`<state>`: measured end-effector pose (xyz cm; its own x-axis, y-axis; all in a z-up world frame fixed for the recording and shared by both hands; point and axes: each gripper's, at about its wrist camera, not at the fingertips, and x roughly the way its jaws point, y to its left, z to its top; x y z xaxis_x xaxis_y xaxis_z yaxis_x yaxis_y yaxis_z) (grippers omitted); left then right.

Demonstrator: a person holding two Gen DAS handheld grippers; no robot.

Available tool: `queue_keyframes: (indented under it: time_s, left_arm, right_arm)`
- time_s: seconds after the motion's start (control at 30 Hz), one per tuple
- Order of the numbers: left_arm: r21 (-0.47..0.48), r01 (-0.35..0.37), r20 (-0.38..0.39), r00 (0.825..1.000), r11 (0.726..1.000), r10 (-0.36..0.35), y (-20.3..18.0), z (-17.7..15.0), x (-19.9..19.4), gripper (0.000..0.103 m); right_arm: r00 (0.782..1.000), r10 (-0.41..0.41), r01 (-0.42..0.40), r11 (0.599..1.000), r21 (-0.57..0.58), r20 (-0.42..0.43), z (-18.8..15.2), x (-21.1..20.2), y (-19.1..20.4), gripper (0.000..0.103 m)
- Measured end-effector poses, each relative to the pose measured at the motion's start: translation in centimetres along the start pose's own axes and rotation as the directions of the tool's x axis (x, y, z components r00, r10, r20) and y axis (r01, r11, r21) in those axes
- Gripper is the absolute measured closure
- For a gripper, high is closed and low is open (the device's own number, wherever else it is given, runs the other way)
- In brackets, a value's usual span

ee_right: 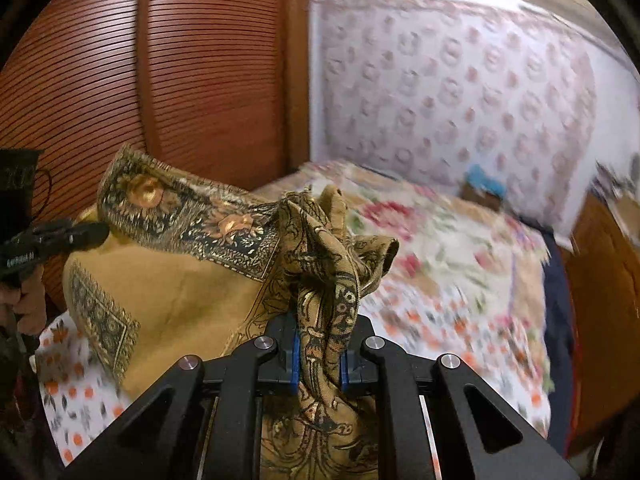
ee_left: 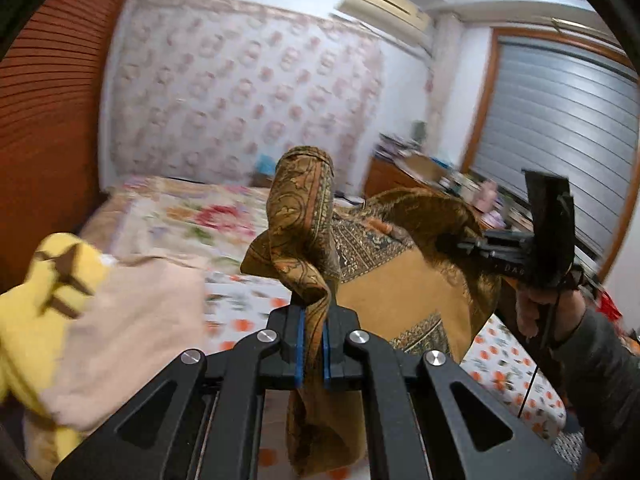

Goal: Fold small clothes
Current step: 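Carry the bundle to the yellow plush toy and lay it down with both grippers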

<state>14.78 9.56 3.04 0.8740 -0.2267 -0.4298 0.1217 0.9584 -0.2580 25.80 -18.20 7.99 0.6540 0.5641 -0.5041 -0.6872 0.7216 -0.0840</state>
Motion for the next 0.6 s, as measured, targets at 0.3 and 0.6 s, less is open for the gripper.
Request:
queue_keyframes:
  time_s: [0.3,0.6]
  left_arm:
    - [-0.163,-0.168,-0.008,0.986,0.972,0.169,7.4,-3.7,-1.1,0.096]
    - [-0.265,-0.241,-0.029,0.970,0.934,0.242,10.3,-7.4,-2.5,0.096]
  right_arm:
    - [0.999,0.041,-0.047,0.971,-0.235,-0.033,8.5,10.8,7.1,0.090]
    - [0.994,0.065,-0.095,0.929,-0.357,-0.093,12.2,20.4,12.7,0.090]
